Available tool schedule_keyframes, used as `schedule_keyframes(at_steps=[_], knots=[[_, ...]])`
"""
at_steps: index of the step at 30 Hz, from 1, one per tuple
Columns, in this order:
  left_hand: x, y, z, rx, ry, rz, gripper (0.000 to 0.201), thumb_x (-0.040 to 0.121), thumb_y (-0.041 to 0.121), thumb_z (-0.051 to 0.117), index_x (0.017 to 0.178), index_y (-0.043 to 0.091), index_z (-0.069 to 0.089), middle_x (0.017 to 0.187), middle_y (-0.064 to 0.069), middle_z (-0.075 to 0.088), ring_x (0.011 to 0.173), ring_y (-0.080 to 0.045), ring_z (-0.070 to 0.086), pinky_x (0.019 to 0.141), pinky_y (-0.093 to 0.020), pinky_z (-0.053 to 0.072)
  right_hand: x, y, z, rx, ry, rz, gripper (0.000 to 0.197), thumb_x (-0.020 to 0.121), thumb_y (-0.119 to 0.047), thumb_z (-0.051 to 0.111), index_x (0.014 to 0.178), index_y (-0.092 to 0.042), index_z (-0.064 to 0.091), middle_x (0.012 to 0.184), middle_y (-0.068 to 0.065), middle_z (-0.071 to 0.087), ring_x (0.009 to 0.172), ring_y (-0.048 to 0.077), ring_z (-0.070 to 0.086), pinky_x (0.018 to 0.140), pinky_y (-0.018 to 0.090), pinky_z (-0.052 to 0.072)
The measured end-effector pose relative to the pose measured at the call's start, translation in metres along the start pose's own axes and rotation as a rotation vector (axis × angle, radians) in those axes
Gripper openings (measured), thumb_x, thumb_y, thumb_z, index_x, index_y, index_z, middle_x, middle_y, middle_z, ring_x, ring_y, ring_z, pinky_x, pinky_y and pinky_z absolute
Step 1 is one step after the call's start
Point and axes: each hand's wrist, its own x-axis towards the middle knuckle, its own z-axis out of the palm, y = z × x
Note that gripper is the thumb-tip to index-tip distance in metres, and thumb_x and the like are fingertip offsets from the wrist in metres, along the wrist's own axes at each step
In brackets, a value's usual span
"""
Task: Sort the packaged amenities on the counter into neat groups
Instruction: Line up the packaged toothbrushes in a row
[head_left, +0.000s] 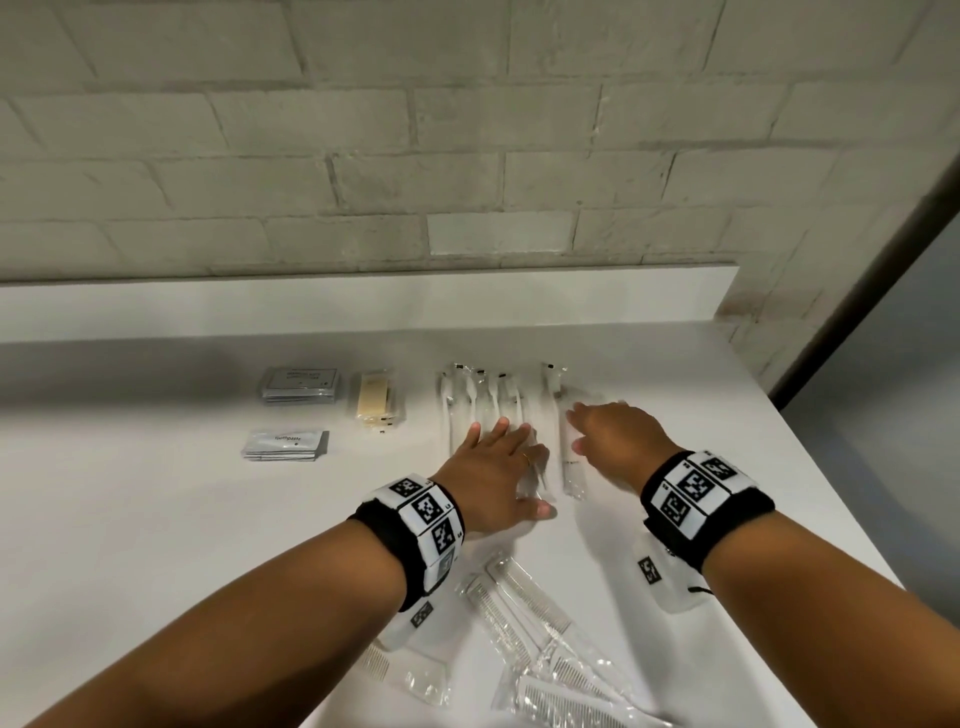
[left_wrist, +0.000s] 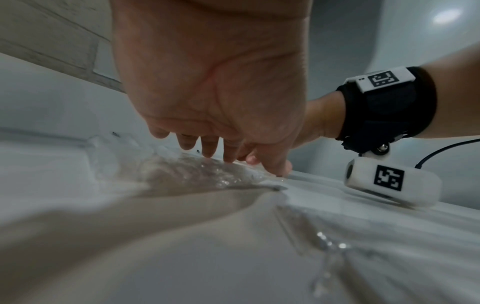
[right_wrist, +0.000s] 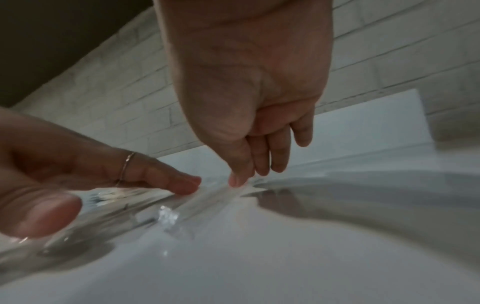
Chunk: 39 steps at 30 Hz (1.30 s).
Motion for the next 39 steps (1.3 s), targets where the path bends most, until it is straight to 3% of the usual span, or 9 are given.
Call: schedule_keyframes(at_steps=[5,8,11,14,21,25,33,36,39], knots=[[-0.001,0.000,-0.001,-0.004,-0.002,-0.016,0.081,0.087,0.065,0.043,0.152,0.024,0.017,0.162,-0.001,-0.004,0.149,-0.021,-0.010,0.120,-0.046,-0.006,0.002,-0.001,0.002,-0.022,-0.089,-0.008,0.052,0.097,-0.035,0.048,0.145,-0.020,0.035,0.146,0.002,0.044,0.133,0.022,0.043,0.115,0.040,0.023],[-0.004,0.002,-0.007,0.005,-0.017,-0.027,0.075,0.092,0.057,0.043,0.152,0.017,0.019,0.162,-0.003,-0.003,0.149,-0.022,-0.008,0.120,-0.047,-0.003,0.000,-0.014,0.001,-0.044,-0.093,-0.077,0.050,0.100,-0.024,0.041,0.148,-0.021,0.030,0.153,0.000,0.034,0.138,0.021,0.037,0.117,0.045,0.019],[-0.006,0.004,-0.010,0.001,-0.025,-0.032,0.072,0.095,0.050,0.043,0.153,0.017,0.015,0.162,-0.004,-0.003,0.149,-0.023,-0.006,0.121,-0.047,-0.001,0.002,-0.022,0.001,0.044,-0.032,-0.034,0.046,0.099,-0.016,0.036,0.145,-0.020,0.035,0.148,0.002,0.042,0.133,0.022,0.043,0.115,0.043,0.023],[-0.007,0.002,-0.008,-0.009,-0.012,-0.028,0.073,0.096,0.048,0.044,0.153,0.017,0.012,0.162,-0.004,-0.004,0.149,-0.024,-0.006,0.121,-0.046,0.000,0.003,-0.029,-0.001,0.213,0.024,0.004,0.046,0.098,-0.027,0.043,0.143,-0.021,0.036,0.143,0.003,0.048,0.129,0.027,0.048,0.113,0.040,0.029],[-0.005,-0.008,-0.004,-0.060,0.122,-0.169,0.088,0.090,0.065,0.037,0.154,0.015,0.002,0.160,-0.012,-0.013,0.148,-0.030,-0.012,0.119,-0.046,-0.004,0.000,-0.037,-0.005,0.231,-0.047,-0.033,0.050,0.096,-0.026,0.045,0.145,-0.017,0.036,0.148,0.006,0.042,0.128,0.028,0.050,0.104,0.040,0.043],[-0.005,-0.022,-0.005,-0.139,0.055,-0.348,0.090,0.090,0.067,0.030,0.153,0.013,-0.006,0.160,-0.013,-0.014,0.149,-0.029,-0.007,0.119,-0.048,-0.005,-0.005,-0.038,-0.009,0.201,-0.070,-0.049,0.052,0.100,-0.027,0.045,0.149,-0.017,0.029,0.157,0.002,0.029,0.134,0.026,0.043,0.108,0.036,0.037],[-0.013,-0.028,-0.010,-0.197,0.098,-0.331,0.089,0.091,0.066,0.034,0.153,0.019,-0.009,0.161,-0.007,-0.013,0.149,-0.026,-0.005,0.119,-0.048,-0.004,-0.007,-0.028,-0.009,0.371,-0.028,-0.024,0.061,0.097,-0.027,0.049,0.151,-0.028,0.022,0.157,-0.001,0.028,0.139,0.021,0.039,0.113,0.030,0.031],[-0.028,-0.025,-0.023,-0.179,0.168,-0.282,0.080,0.093,0.057,0.040,0.154,0.021,0.001,0.162,-0.008,-0.005,0.149,-0.030,0.004,0.119,-0.049,0.003,-0.016,-0.019,-0.015,0.482,-0.007,0.011,0.062,0.094,-0.026,0.057,0.149,-0.028,0.029,0.153,0.002,0.037,0.136,0.022,0.044,0.112,0.038,0.036],[-0.048,-0.020,-0.034,-0.186,0.209,-0.186,0.052,0.095,0.036,0.049,0.144,0.024,0.038,0.150,-0.006,0.035,0.135,-0.028,0.039,0.112,-0.040,0.032,-0.040,-0.014,-0.023,0.524,-0.100,0.045,0.056,0.090,-0.031,0.064,0.142,-0.026,0.044,0.145,0.001,0.048,0.130,0.017,0.049,0.108,0.035,0.041]])
